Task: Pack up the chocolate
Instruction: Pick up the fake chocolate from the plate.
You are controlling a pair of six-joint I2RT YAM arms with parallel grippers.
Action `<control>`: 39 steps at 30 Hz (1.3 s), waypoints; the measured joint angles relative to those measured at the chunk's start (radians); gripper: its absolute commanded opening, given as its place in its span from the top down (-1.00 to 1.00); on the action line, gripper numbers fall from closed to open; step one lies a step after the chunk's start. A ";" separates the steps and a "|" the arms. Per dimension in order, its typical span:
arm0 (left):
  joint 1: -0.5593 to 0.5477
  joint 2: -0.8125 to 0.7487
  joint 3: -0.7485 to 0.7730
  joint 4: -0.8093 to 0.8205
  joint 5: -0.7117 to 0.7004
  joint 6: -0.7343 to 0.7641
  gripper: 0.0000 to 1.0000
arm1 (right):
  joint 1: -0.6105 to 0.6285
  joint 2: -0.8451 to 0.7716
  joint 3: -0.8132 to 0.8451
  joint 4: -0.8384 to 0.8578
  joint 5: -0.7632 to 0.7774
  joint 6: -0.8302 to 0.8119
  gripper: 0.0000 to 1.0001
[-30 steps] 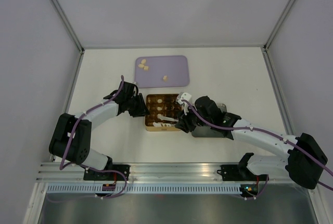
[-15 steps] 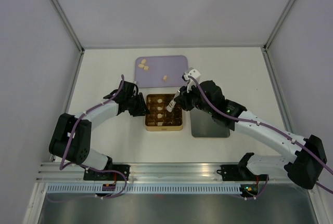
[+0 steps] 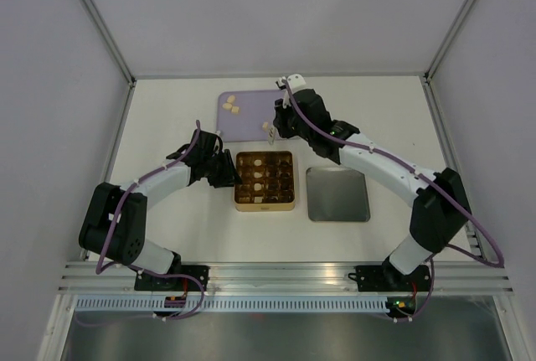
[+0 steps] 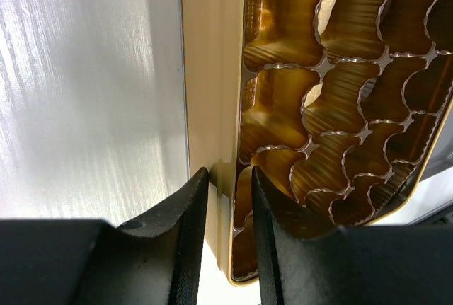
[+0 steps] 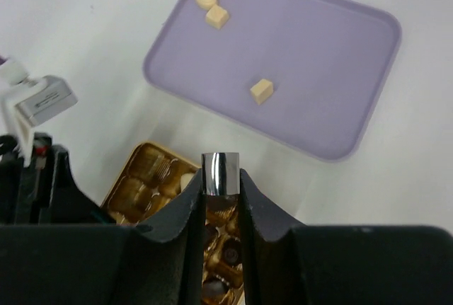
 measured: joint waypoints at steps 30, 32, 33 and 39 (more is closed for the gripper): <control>0.000 0.021 0.000 0.000 0.003 0.000 0.28 | 0.001 0.488 0.461 -0.113 0.326 0.213 0.25; 0.000 0.021 0.000 0.000 0.003 0.000 0.29 | 0.004 0.505 0.473 -0.113 0.345 0.229 0.25; 0.000 0.021 0.000 0.000 0.004 0.000 0.28 | 0.004 0.515 0.480 -0.113 0.354 0.240 0.25; 0.000 0.021 0.000 0.000 0.004 0.003 0.28 | 0.008 0.544 0.492 -0.113 0.400 0.286 0.24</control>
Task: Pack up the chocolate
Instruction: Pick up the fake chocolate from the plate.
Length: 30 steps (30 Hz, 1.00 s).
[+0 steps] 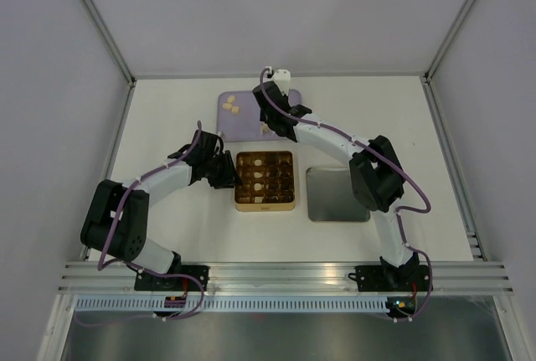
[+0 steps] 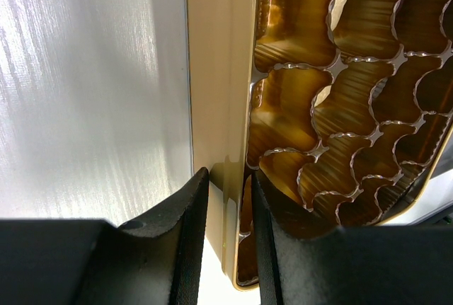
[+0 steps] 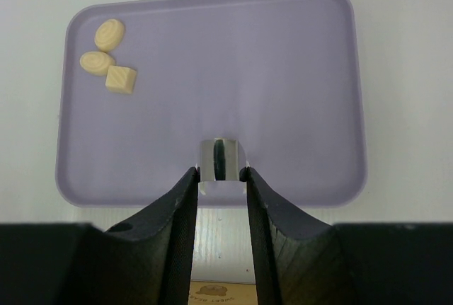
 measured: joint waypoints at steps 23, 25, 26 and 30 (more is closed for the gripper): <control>0.000 0.000 0.002 0.000 0.001 0.001 0.29 | 0.000 0.093 0.093 0.031 0.082 0.021 0.26; 0.000 0.003 0.003 0.000 0.001 0.001 0.30 | 0.000 0.095 0.097 0.030 0.086 0.024 0.31; 0.000 0.005 0.003 0.000 0.001 0.001 0.29 | 0.000 0.095 0.098 0.029 0.089 0.026 0.39; 0.000 0.010 0.003 0.000 0.001 0.001 0.29 | 0.000 0.095 0.102 0.025 0.109 0.031 0.65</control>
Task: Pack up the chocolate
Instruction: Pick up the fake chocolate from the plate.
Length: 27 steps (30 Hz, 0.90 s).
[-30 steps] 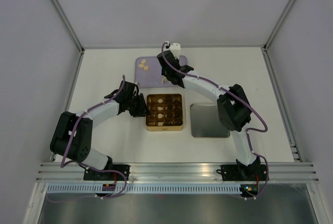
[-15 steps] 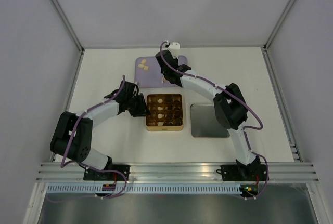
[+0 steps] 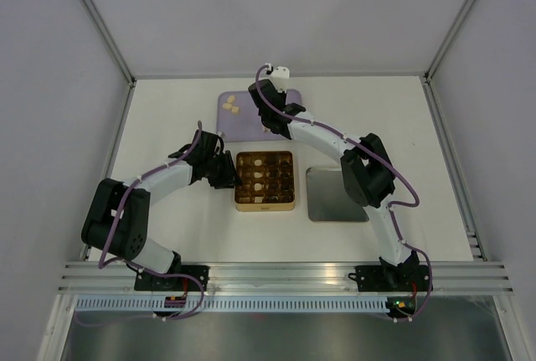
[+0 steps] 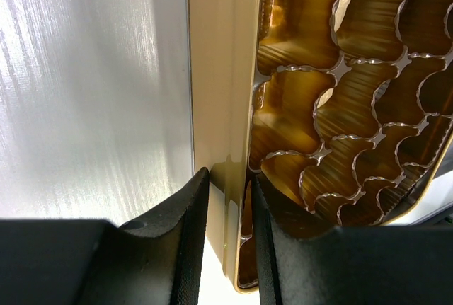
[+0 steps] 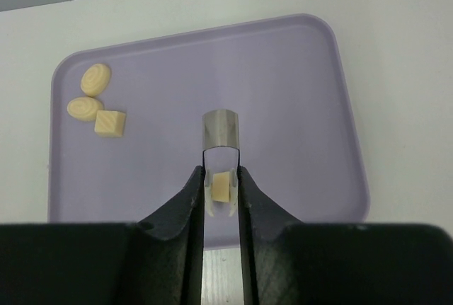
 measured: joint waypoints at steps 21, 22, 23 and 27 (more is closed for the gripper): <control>0.000 0.000 0.013 0.000 -0.001 0.000 0.30 | 0.060 -0.449 -0.454 0.238 -0.291 -0.151 0.91; 0.000 0.000 0.013 0.000 -0.001 0.000 0.30 | 0.068 -0.465 -0.468 0.247 -0.320 -0.150 0.90; 0.000 0.000 0.013 0.000 -0.001 0.000 0.30 | 0.074 -0.473 -0.478 0.255 -0.342 -0.150 0.91; 0.000 0.000 0.013 0.000 -0.001 -0.001 0.30 | 0.094 -0.480 -0.522 0.282 -0.417 -0.142 0.91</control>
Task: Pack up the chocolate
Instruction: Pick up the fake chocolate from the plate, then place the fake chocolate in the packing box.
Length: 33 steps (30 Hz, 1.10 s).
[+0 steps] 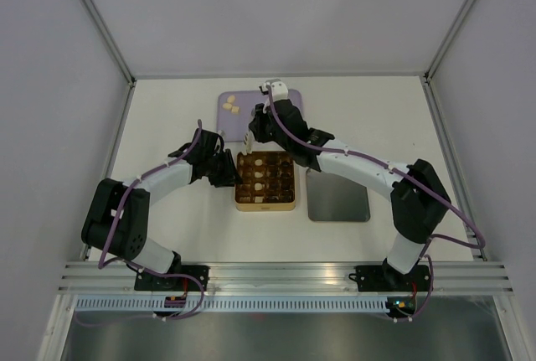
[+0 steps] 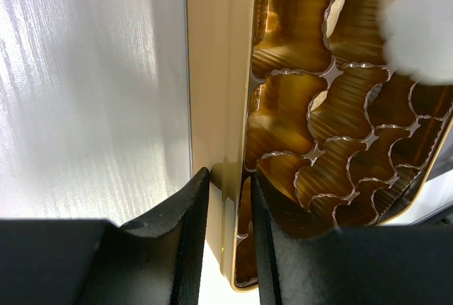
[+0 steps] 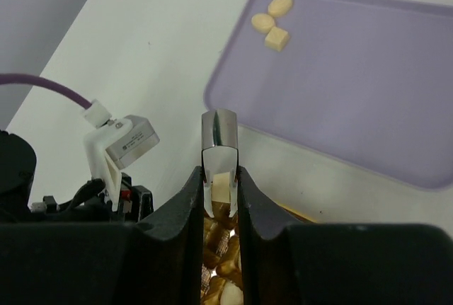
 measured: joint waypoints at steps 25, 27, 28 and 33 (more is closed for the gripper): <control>0.000 -0.016 -0.016 0.004 0.000 -0.001 0.30 | 0.072 0.064 -0.020 0.002 0.094 0.014 0.92; 0.000 -0.016 -0.016 0.003 0.000 -0.001 0.30 | 0.071 0.074 -0.020 0.000 0.100 0.014 0.92; 0.000 -0.016 -0.016 0.003 0.000 -0.001 0.30 | 0.071 0.079 -0.020 0.000 0.103 0.014 0.92; 0.000 -0.016 -0.019 0.004 0.000 -0.001 0.31 | 0.071 0.099 -0.020 0.005 0.104 0.014 0.91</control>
